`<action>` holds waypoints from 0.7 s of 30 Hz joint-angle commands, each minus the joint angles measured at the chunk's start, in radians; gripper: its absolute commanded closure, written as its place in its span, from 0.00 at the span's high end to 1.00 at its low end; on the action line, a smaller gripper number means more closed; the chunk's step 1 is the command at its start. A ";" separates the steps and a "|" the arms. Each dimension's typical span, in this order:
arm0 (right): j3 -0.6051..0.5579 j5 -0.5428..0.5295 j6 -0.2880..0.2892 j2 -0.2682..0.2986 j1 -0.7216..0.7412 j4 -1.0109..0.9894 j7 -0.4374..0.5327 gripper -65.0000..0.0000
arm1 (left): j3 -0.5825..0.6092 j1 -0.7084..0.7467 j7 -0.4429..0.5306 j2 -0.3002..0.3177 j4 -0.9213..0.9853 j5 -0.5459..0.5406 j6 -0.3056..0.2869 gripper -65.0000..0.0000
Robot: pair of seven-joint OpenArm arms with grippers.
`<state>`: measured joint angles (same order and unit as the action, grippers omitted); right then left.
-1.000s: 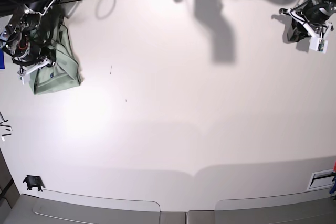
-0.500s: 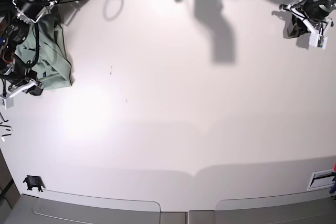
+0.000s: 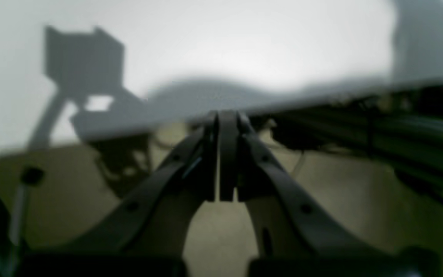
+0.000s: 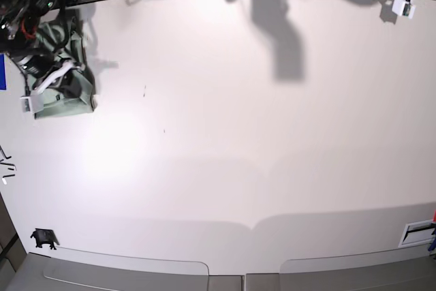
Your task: Fold the T-shirt properly
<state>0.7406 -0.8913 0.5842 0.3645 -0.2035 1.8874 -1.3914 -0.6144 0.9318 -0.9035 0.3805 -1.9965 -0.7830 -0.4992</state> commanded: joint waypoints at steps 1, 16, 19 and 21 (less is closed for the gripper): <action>0.005 -0.050 0.008 0.001 -0.022 0.040 0.007 0.00 | -0.007 0.033 -0.006 0.009 -0.014 -0.032 -0.002 0.00; 0.005 -0.455 0.048 0.048 -0.488 0.135 -0.005 0.00 | -0.007 0.367 -0.143 -0.050 -0.014 -0.196 -0.032 0.00; 0.005 -0.455 0.047 0.080 -0.554 0.135 -0.005 0.00 | -0.007 0.377 -0.144 -0.050 -0.014 -0.195 -0.032 0.00; 0.005 -0.455 0.047 0.099 -0.596 0.135 -0.005 0.00 | -0.007 0.377 -0.143 -0.050 -0.014 -0.196 -0.032 0.00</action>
<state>0.7399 -1.3182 0.6289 0.4496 -0.7944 2.0079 -1.4117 -0.6155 1.2873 -1.0466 0.3275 -1.9984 -0.9676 -0.5266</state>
